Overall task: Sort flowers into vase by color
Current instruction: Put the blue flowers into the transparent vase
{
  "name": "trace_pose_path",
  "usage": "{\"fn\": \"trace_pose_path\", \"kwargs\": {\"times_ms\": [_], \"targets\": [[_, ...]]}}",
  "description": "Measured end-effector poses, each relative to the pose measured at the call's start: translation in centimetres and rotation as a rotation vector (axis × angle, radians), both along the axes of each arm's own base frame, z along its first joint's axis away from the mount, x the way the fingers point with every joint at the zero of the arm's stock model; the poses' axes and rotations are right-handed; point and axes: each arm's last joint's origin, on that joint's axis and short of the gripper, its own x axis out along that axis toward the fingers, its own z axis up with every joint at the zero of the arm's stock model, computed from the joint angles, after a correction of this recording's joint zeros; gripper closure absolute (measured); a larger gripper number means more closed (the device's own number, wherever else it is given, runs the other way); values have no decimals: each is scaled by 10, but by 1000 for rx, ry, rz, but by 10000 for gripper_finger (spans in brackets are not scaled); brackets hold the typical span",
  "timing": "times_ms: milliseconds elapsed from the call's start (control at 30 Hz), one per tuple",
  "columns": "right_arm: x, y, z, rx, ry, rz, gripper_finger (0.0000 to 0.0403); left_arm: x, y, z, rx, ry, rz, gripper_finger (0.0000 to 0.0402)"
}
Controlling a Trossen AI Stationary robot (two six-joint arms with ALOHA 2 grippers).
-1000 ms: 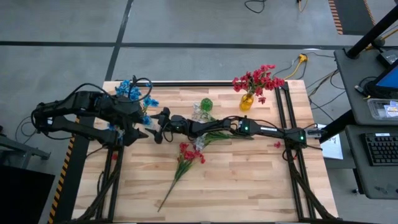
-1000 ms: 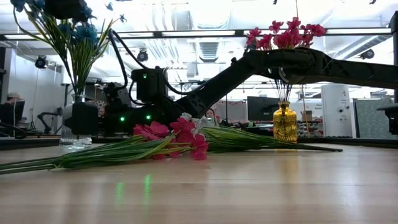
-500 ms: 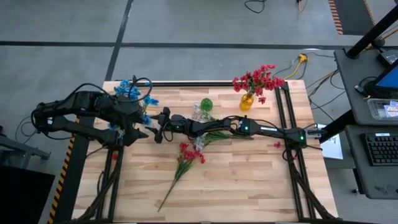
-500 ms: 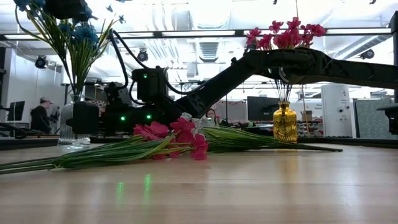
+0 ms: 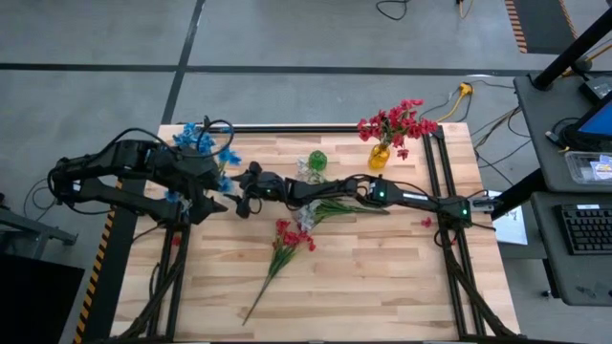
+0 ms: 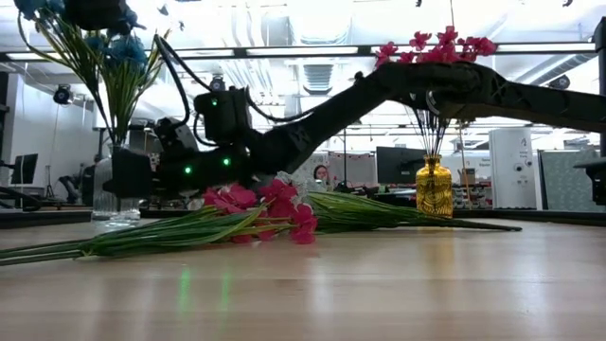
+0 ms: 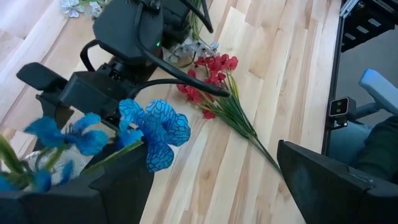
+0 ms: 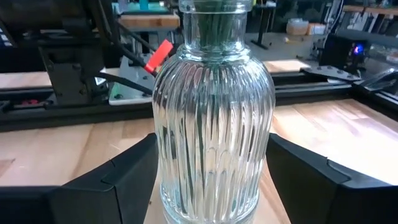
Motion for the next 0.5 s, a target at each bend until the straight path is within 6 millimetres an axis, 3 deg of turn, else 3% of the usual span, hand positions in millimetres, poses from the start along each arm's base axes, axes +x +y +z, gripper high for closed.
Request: {"fn": "trace_pose_path", "kwargs": {"times_ms": [500], "targets": [[-6, -10, -9, 29, 209, -2, 95, 0, 0, 0, 0, 4, 0, 82]]}}
